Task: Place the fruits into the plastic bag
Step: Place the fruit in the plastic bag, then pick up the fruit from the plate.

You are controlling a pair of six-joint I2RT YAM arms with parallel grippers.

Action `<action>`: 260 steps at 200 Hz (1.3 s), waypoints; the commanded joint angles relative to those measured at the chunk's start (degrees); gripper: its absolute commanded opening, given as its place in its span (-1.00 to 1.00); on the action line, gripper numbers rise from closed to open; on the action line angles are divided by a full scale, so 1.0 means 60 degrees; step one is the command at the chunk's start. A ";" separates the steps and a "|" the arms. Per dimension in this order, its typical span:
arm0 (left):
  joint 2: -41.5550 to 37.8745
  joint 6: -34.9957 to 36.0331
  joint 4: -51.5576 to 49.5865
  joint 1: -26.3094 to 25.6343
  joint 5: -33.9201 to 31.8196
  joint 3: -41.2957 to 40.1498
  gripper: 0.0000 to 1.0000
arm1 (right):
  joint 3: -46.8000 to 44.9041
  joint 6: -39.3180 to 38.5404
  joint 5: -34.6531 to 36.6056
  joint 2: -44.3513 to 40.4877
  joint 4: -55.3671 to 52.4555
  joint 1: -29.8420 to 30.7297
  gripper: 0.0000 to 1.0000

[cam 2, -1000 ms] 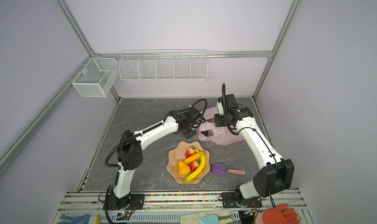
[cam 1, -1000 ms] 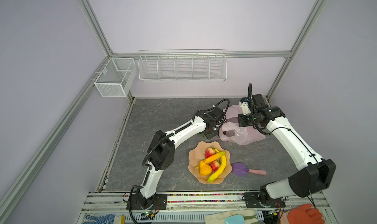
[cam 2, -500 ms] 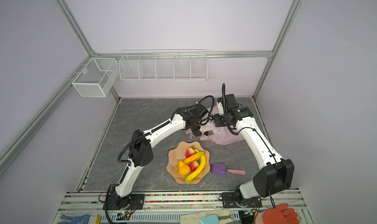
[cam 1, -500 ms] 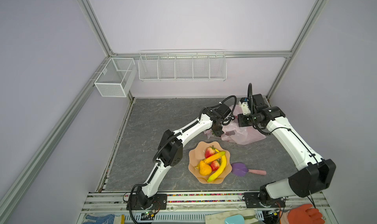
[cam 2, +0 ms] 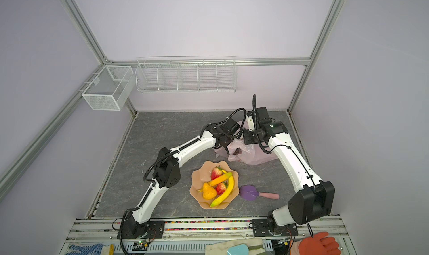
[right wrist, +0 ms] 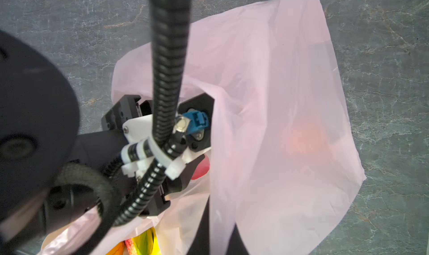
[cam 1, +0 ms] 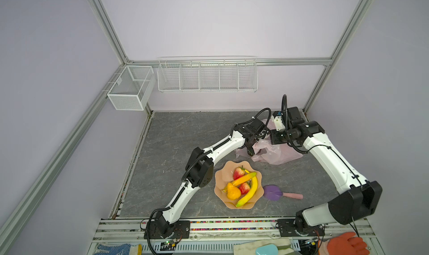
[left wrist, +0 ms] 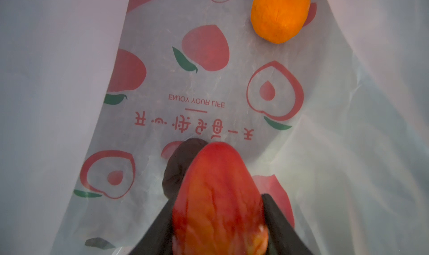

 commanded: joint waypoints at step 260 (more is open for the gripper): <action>-0.4231 -0.1944 0.0322 0.0806 0.1182 -0.3576 0.71 | -0.0075 0.0333 -0.0032 -0.0045 0.0347 -0.0054 -0.87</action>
